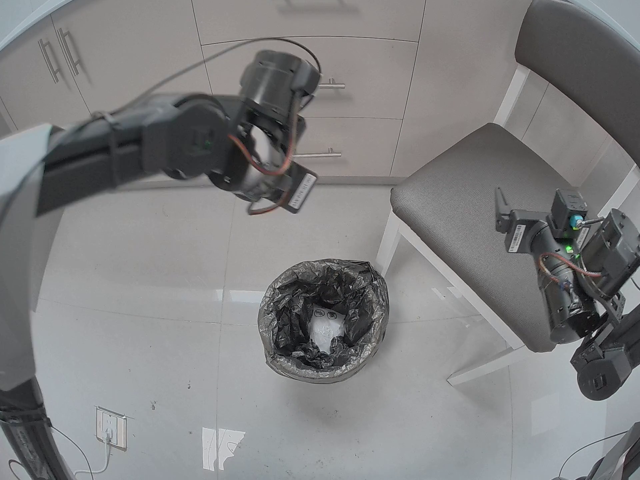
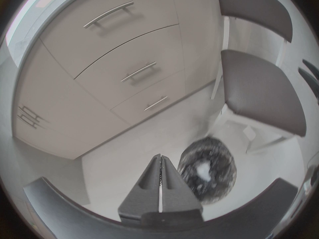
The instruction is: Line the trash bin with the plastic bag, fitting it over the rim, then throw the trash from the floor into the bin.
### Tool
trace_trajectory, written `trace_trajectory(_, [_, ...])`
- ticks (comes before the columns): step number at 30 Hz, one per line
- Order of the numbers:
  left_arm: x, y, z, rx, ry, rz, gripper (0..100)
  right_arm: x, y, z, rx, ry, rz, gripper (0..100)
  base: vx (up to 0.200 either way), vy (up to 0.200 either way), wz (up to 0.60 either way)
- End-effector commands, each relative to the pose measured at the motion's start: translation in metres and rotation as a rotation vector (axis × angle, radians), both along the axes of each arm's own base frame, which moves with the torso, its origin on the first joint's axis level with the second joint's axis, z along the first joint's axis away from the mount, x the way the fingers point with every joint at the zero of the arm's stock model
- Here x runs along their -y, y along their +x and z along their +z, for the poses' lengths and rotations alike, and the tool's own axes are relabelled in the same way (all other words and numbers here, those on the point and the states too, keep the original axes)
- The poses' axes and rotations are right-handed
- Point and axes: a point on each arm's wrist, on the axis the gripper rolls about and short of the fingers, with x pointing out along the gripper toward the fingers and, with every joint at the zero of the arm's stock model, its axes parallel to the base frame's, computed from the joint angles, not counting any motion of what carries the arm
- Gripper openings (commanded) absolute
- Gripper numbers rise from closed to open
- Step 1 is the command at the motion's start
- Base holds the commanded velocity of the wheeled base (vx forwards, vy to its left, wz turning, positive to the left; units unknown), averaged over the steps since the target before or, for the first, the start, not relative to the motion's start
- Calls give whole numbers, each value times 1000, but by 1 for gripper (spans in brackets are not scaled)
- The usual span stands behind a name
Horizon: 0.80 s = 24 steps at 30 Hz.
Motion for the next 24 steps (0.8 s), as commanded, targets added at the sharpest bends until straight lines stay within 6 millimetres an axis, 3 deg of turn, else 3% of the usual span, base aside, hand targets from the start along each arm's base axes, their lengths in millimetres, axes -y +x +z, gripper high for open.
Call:
trace_trajectory(1, [-88,-70,87,47,23,115,0,59,-25,23,74,21,-179,100,0,0,0])
trace_trajectory(2, [-100,-78,92,28,40,137,0,67,-30,24,78,22,-202,100,0,0,0])
trace_trajectory(3, [-126,-96,100,-8,67,191,0,81,-41,25,90,22,-239,100,0,0,0])
trace_trajectory(6, [-177,-125,112,-69,101,331,0,100,-70,30,130,32,-295,100,0,0,0])
trace_trajectory(7, [-189,-135,114,-84,108,370,0,104,-79,33,148,36,-301,100,0,0,0])
trace_trajectory(8, [-189,-135,114,-84,108,370,0,104,-79,33,148,36,-301,100,0,0,0])
trace_trajectory(9, [-207,-162,120,-112,119,417,0,109,-100,38,182,34,-309,100,0,0,0])
trace_trajectory(16, [-237,-273,121,-254,159,427,0,131,-174,51,285,23,-373,100,0,0,0])
trace_trajectory(17, [-237,-275,121,-249,155,429,0,132,-176,51,287,24,-376,100,0,0,0])
trace_trajectory(19, [-247,-316,126,-136,60,461,0,141,-211,51,323,15,-451,100,0,0,0])
trace_trajectory(21, [-254,-344,127,-69,4,476,0,144,-229,51,331,3,-474,100,0,0,0])
trace_trajectory(22, [-254,-344,127,-69,4,476,0,144,-229,51,331,3,-474,100,0,0,0])
trace_trajectory(24, [-267,-398,122,70,-141,511,0,146,-256,46,332,-34,-488,100,0,0,0])
